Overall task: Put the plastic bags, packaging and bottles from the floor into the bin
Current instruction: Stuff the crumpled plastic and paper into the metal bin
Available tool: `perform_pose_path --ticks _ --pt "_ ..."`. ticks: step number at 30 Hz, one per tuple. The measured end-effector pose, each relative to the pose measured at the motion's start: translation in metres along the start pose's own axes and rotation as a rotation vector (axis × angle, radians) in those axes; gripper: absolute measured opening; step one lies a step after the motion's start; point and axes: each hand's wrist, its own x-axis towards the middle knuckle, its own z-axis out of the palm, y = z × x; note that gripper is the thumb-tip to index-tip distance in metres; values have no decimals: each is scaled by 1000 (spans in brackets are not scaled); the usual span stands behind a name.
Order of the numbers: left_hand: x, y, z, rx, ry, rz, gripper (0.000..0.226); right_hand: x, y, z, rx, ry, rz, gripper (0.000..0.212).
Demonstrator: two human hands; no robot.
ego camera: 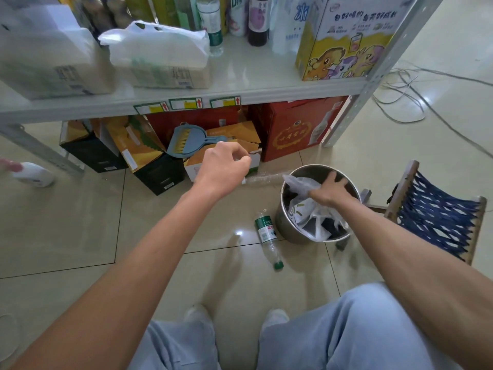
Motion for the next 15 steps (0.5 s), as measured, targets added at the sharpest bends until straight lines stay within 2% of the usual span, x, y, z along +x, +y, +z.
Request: perform_pose_path --ticks 3,6,10,15 --pt "-4 1 -2 -7 6 7 26 -2 4 -1 93 72 26 99" --pt "-7 -4 -4 2 0 5 24 6 11 4 -32 19 -30 72" --pt "-4 -12 -8 2 8 -13 23 19 19 13 -240 -40 -57 71" --pt "3 -15 -3 32 -9 -10 23 1 1 16 -327 -30 -37 57"
